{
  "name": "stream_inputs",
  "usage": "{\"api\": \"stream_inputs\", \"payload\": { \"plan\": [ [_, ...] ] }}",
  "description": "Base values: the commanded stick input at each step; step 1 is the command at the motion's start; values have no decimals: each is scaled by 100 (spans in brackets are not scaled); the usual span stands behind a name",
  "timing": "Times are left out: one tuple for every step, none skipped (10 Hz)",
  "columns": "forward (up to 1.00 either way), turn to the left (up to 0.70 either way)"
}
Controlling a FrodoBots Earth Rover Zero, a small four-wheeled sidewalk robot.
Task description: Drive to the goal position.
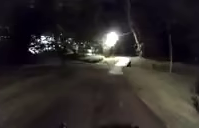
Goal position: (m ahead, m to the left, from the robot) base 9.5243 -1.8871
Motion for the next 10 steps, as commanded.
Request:
{"api": "stream_inputs", "payload": {
  "plan": [
    [45, 0],
    [45, 0],
    [45, 0],
    [45, 0],
    [45, 0],
    [45, 0],
    [45, 0],
    [45, -6],
    [45, -23],
    [45, -27]
  ]
}}
